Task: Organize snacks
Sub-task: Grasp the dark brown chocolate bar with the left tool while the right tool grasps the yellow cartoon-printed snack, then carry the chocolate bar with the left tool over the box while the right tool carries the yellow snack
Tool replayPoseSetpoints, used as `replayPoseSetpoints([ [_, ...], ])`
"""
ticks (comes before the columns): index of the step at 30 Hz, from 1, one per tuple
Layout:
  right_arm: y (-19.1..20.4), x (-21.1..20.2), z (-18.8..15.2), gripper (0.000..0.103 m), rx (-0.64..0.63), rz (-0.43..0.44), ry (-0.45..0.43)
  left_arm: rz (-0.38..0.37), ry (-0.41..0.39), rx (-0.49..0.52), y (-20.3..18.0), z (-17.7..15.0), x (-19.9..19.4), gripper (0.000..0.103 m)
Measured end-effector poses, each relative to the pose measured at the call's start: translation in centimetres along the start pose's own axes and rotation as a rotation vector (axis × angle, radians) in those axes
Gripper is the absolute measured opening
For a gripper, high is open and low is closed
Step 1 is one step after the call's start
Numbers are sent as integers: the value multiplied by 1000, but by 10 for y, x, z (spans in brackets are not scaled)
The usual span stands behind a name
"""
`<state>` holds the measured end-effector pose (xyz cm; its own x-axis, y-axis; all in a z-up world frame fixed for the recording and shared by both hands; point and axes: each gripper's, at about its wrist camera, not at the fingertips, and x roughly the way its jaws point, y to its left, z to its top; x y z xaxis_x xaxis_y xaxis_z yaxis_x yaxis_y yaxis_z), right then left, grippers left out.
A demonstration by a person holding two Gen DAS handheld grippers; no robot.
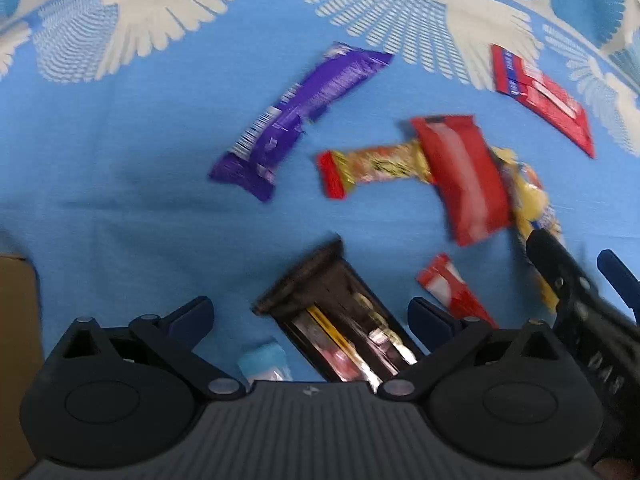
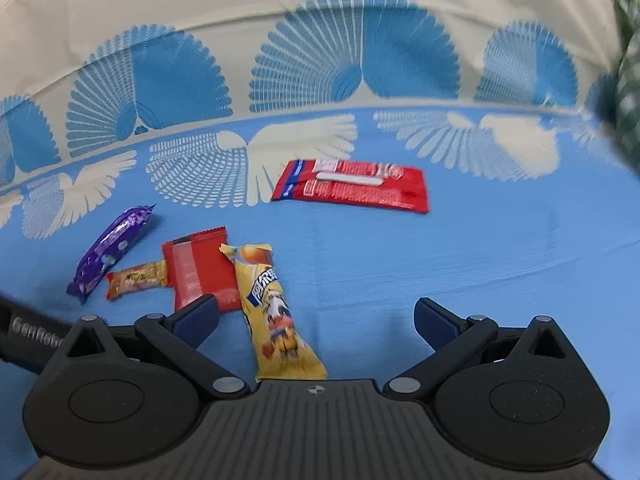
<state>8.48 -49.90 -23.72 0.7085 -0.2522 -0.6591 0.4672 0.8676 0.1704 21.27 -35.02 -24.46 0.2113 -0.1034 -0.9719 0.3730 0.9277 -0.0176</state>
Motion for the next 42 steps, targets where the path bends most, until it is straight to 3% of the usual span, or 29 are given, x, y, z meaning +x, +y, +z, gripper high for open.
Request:
replayPoseSetpoints([
  [3,2,16,-3,102,-16,-47,26,-15,-2,28,4,-1,-1,103],
  [6,12,22,-11,102,-115,-85,0,-7,-8,48,6,-8,-2,103],
  [9,15,23,-12,102,-133,-74,-9,4,-3,43,2,-15,-4,102],
  [10,15,22,-11,102,-137,-69,-8,6,-3,45,-2,-16,-5,101],
  [11,16,21,-12,99,-147,-58,-12,19,-11,52,-5,-17,-7,93],
  [12,17,17,-13,87,-165,-47,-29,19,-29,63,-7,-18,-12,79],
  [13,20,13,-16,66,-192,-28,-44,7,-47,80,-11,-20,-18,69],
  [14,22,8,-18,54,-213,-13,-50,-7,-62,96,-12,-20,-23,50],
  [15,24,5,-20,36,-238,-6,-49,-28,-62,96,-10,-18,-26,43],
  [17,27,-2,-22,20,-264,-32,-43,-71,-44,70,-3,-15,-27,43],
  [24,6,-47,-28,17,-144,-87,-48,-122,-100,37,25,-25,-66,43],
  [31,7,-129,-23,17,-44,-103,-140,-179,-221,17,52,-51,-148,43],
  [37,41,-228,-36,17,21,-26,-235,-204,-304,31,87,-106,-227,43],
  [42,78,-304,-70,17,38,61,-258,-171,-347,26,138,-169,-283,43],
])
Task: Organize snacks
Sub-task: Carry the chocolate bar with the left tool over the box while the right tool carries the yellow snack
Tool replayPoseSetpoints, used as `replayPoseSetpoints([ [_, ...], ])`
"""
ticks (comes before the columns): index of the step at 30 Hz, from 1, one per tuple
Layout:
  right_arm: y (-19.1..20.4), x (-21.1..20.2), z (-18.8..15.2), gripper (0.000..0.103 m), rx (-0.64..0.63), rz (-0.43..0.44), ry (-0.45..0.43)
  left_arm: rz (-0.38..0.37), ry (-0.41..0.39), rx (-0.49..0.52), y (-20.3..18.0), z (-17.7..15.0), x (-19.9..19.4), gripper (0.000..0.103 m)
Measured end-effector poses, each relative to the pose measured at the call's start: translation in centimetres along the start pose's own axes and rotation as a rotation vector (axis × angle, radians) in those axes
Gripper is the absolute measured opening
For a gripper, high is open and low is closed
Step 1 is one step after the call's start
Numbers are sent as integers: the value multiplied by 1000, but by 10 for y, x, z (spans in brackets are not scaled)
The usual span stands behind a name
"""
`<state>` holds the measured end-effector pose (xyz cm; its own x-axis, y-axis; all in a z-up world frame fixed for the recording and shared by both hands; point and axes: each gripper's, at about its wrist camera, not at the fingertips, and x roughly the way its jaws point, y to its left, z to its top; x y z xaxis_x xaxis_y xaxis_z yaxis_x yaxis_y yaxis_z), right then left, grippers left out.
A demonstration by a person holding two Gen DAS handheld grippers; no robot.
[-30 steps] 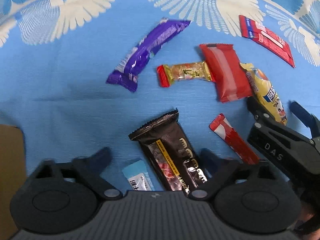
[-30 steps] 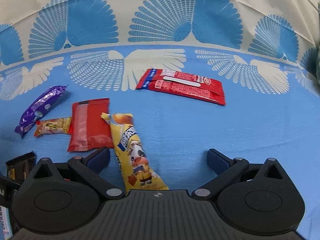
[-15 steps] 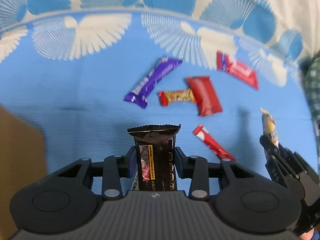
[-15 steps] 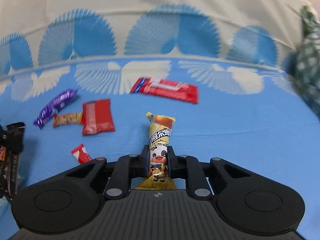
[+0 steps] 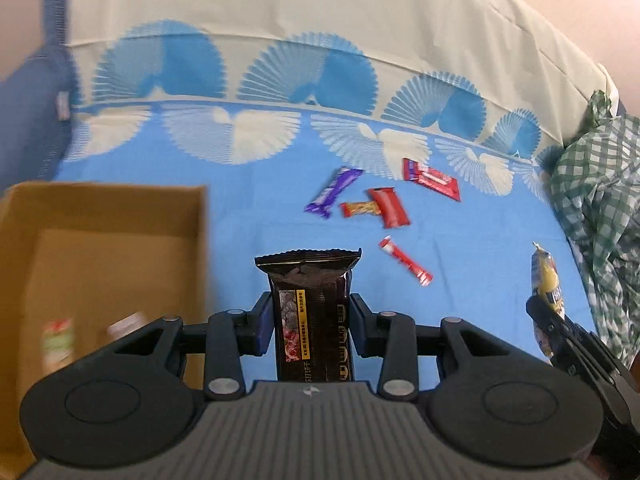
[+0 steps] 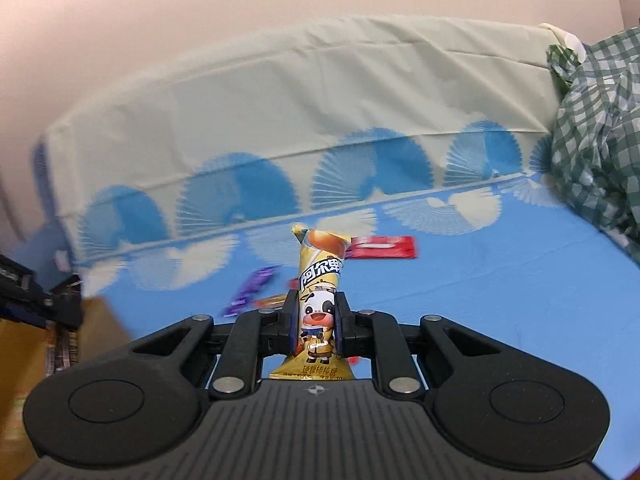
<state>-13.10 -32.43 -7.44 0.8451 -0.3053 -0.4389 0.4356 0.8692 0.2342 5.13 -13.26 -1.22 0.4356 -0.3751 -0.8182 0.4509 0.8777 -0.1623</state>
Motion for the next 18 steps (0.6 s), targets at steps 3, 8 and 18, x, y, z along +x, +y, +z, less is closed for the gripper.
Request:
replayPoseSetpoints([
  [3,34,-43,-17,17,6,60,13,35,-20,-7,27,-27,-40,43],
  [8,91,-100,-47,17,3,165,68,98,-38,-27,73,-76,-100,43],
  [18,196,-174,-96,17,-115,346,143,131,-64,-67,134,-166,-175,43],
])
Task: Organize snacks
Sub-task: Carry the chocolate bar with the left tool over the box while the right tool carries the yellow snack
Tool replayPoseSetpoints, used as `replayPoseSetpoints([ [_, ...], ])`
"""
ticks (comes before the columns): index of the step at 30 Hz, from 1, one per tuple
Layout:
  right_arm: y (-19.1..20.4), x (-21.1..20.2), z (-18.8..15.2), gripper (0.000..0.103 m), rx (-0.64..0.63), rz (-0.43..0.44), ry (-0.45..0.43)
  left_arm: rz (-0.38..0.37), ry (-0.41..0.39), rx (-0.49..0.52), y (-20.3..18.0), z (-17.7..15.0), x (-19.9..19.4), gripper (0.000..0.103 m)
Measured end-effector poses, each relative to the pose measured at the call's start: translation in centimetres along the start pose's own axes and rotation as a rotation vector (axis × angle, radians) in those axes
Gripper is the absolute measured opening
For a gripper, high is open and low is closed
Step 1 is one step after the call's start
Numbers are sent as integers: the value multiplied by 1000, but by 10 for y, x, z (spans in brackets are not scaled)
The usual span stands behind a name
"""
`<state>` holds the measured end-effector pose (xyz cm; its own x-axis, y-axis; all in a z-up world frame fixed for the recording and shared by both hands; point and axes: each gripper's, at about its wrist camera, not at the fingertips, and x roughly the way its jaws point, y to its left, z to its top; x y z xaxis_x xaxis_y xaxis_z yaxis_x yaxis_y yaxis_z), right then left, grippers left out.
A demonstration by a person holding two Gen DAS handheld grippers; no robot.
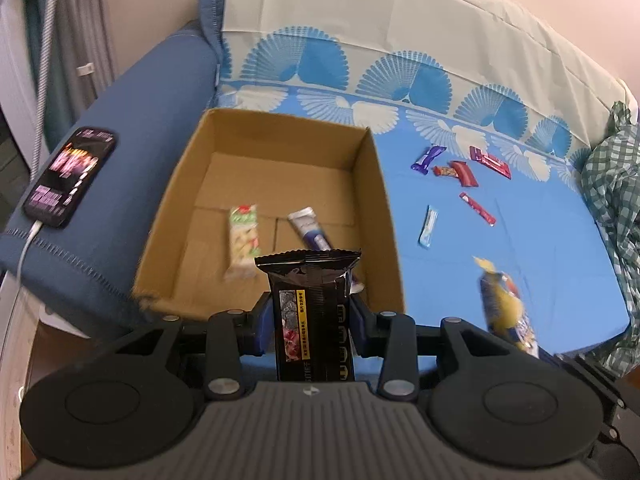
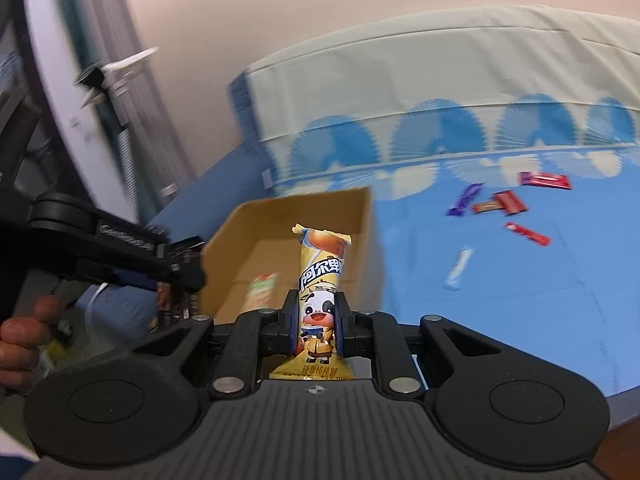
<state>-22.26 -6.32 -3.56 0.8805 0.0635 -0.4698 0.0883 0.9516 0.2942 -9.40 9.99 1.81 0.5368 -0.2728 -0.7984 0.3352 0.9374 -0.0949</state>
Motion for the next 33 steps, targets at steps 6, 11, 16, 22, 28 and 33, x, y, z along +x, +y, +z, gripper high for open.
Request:
replayPoseSetpoints([
  [6,29,-15,-4,17,-53,-5,-15,12,-28,-10,18,-31,-21,43],
  [11,40,-24,-7,17,-92,-15,-23,2,-40,-27,28,-42,-30,43],
  [16,46,-27,-7,17,-111,-24,-31,-13,-60,-29,32,-44,-37,43],
  [22,50,-27,-7,17,-126,-25,-25,-17,-63,-38,37,-44,-37,43],
  [28,48,-22,-7,17,-127,-29,-9,-18,-57,-43,38,-44,-34,43],
  [33,49,-17,-7,17,-126,-31,3,-16,-54,-46,39,-42,-31,43],
])
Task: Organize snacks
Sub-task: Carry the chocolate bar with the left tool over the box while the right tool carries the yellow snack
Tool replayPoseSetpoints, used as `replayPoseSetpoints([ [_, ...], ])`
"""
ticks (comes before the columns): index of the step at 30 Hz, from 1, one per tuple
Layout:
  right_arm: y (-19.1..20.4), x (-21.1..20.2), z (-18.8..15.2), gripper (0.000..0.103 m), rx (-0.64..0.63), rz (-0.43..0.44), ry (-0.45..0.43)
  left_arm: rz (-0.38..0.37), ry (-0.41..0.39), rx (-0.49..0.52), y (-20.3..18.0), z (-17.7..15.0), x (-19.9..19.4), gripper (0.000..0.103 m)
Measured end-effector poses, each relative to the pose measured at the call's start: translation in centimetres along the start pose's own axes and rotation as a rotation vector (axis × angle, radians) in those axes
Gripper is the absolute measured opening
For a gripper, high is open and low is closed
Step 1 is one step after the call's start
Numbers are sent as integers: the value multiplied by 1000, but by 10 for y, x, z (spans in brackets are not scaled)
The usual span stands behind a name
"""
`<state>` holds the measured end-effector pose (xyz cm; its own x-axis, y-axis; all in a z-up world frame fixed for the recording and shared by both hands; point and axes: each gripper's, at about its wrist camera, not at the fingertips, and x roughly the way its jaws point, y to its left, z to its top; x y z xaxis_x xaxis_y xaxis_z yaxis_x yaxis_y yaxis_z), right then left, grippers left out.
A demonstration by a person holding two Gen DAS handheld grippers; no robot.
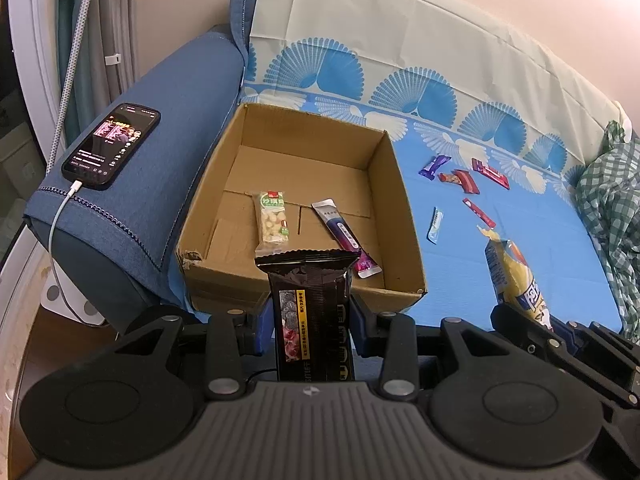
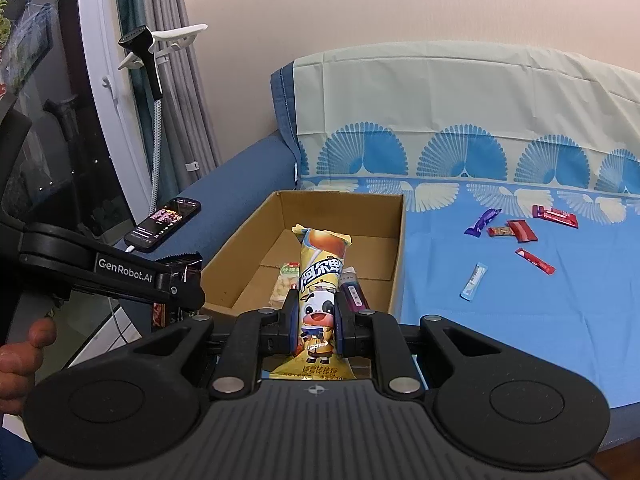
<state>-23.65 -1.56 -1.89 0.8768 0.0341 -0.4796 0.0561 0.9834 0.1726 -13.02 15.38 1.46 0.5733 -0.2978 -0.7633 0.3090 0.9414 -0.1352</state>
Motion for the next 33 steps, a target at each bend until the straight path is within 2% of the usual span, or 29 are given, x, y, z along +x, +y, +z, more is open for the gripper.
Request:
replayPoseSetpoints([
  [19,6,22,3,17,-9,-14,49,9,25,-21,9,14,20,43],
  [33,5,58,24,17,-8,-22,64,19,4,-36,26,51,42,43],
])
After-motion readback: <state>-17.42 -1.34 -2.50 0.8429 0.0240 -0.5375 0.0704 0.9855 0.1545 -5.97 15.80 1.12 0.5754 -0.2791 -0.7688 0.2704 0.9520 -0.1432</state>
